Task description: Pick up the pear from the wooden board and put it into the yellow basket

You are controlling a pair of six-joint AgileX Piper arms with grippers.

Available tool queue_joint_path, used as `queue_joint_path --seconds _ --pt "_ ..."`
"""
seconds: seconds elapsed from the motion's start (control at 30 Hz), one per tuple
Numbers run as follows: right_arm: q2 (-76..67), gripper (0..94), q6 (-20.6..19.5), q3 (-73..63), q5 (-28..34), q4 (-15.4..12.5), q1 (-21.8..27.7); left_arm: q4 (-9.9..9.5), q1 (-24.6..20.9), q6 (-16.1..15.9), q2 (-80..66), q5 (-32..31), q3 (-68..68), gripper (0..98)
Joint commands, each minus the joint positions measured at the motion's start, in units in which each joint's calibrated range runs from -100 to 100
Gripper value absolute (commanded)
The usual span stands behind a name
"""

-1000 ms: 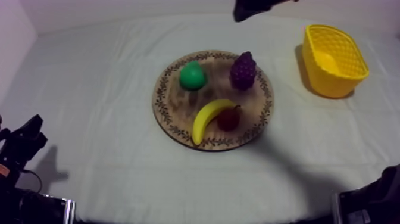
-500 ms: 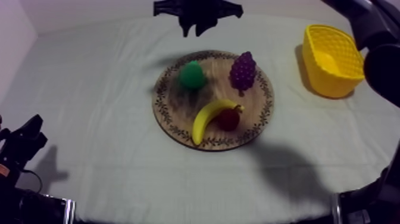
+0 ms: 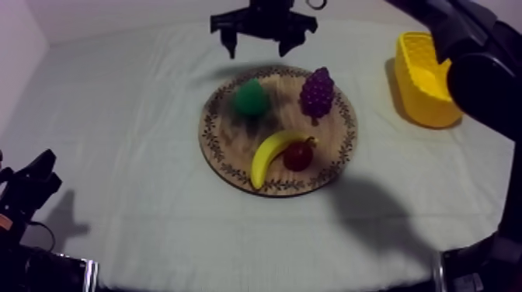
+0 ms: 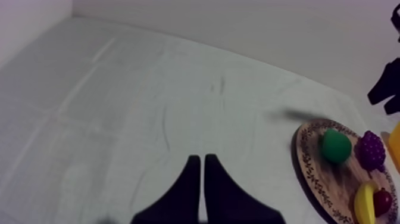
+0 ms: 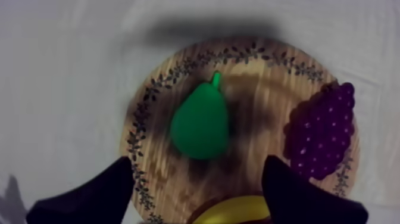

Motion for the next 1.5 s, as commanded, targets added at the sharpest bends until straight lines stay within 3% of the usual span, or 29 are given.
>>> queue_joint_path --seconds 0.0,0.53,0.7,0.87,1.03,1.47 --pt "2.2 67.7 0.0 -0.2 -0.1 0.1 -0.3 0.01 0.0 0.0 0.0 0.0 0.0 0.1" --pt "21.0 65.0 -1.1 -10.8 0.3 1.2 -0.3 0.01 0.0 0.0 0.0 0.0 0.0 0.1" --pt "23.2 57.1 -0.8 -12.1 0.0 1.4 -0.2 0.01 0.0 0.0 0.0 0.0 0.0 0.1" --pt "23.7 43.2 0.2 -13.0 -0.3 1.7 -0.4 0.01 0.0 0.0 0.0 0.0 0.0 0.1" --pt "23.0 36.3 0.5 -13.5 -0.4 1.9 -0.7 0.01 0.0 0.0 0.0 0.0 0.0 0.1" --pt "3.2 35.9 1.3 -4.9 0.5 2.3 0.4 0.01 0.0 0.0 0.0 0.0 0.0 0.1"
